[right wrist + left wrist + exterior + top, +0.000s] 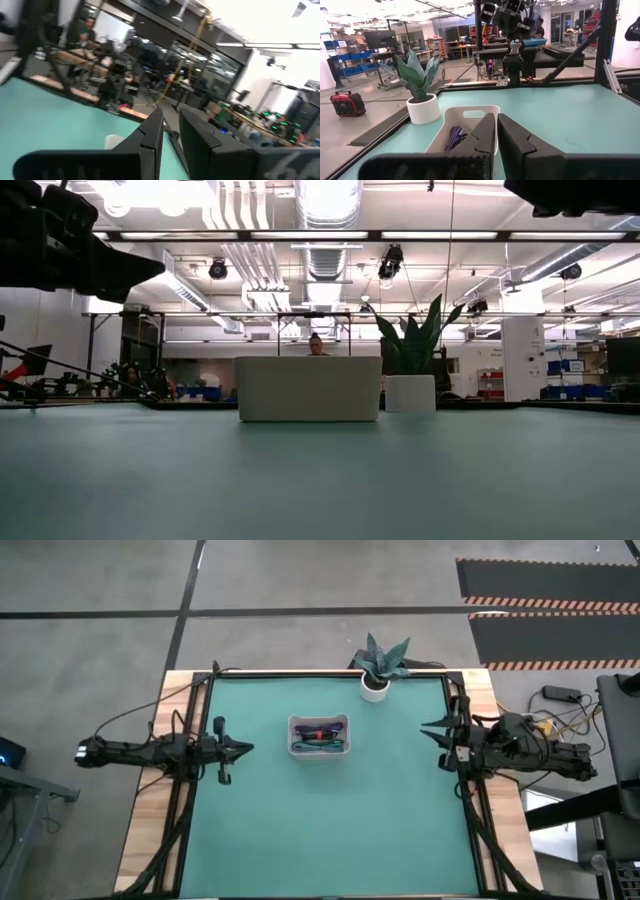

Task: Pick and place USB-C Cables
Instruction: Return to Home Position

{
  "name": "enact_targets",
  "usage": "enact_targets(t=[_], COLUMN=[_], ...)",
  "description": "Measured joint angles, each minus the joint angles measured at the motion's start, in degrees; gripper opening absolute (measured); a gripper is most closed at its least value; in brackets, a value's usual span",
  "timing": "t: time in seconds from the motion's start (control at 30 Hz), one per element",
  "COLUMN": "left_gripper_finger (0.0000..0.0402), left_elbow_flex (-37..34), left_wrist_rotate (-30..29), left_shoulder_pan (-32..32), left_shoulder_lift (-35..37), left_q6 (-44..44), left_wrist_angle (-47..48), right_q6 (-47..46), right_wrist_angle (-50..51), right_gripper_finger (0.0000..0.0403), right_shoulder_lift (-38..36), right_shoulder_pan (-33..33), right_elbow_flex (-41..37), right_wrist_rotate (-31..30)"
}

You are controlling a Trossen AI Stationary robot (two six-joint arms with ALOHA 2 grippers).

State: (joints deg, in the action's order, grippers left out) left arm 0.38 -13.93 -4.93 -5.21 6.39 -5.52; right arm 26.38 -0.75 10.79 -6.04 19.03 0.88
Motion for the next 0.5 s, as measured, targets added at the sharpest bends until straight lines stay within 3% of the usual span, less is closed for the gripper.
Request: enact_targets(t=[0.13,0.33,0.5], left_gripper_finger=[0.0005,0.0005,0.0005], left_elbow_flex=[0.0,0.0,-0.1], left_wrist_rotate=[0.0,0.0,-0.1], left_shoulder_pan=[0.0,0.0,0.0], left_shoulder_lift=[-0.3,-0.9,-1.1], left_q6=[0.0,0.0,0.0], left_wrist_angle=[0.0,0.0,0.0], right_q6=[0.2,-0.4,-0.1], right_wrist_angle=[1.0,0.2,-0.8], right_gripper_finger=[0.0054,0.0054,0.0054], right_shoulder_lift=[-3.0,-10.7,-9.5], right_shoulder_pan=[0.0,0.0,0.0], right_elbow_flex=[-1.2,-5.6,-7.0], right_wrist_rotate=[4.0,4.0,3.5])
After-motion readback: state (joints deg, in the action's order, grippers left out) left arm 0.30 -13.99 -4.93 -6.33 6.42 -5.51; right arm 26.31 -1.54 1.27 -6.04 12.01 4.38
